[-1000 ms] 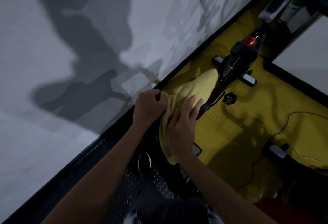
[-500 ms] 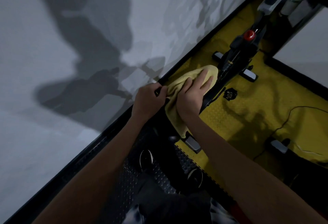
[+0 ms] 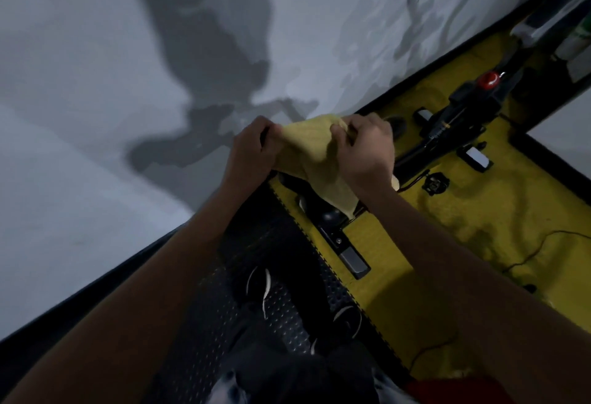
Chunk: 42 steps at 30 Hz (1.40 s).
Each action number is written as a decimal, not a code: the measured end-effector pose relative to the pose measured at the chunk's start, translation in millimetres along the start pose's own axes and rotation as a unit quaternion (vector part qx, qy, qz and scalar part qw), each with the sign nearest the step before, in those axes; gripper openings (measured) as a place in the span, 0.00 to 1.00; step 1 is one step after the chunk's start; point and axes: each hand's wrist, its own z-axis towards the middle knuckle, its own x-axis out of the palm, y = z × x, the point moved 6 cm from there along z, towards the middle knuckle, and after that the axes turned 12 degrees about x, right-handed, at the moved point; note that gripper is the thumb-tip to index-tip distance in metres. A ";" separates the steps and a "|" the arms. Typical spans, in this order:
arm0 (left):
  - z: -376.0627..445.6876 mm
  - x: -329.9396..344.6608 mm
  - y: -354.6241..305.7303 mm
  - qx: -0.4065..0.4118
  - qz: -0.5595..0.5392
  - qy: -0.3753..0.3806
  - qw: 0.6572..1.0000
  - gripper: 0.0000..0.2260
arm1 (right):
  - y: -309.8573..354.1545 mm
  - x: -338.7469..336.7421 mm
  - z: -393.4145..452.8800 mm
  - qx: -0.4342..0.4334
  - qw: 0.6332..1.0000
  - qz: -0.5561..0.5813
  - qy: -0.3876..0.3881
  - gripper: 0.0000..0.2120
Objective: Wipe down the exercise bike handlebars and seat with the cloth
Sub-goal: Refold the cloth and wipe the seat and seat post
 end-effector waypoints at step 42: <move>-420.9 -60.9 439.6 -0.353 0.089 -0.035 0.931 0.06 | -24.9 518.3 -296.8 -0.049 0.900 -0.098 0.421 0.06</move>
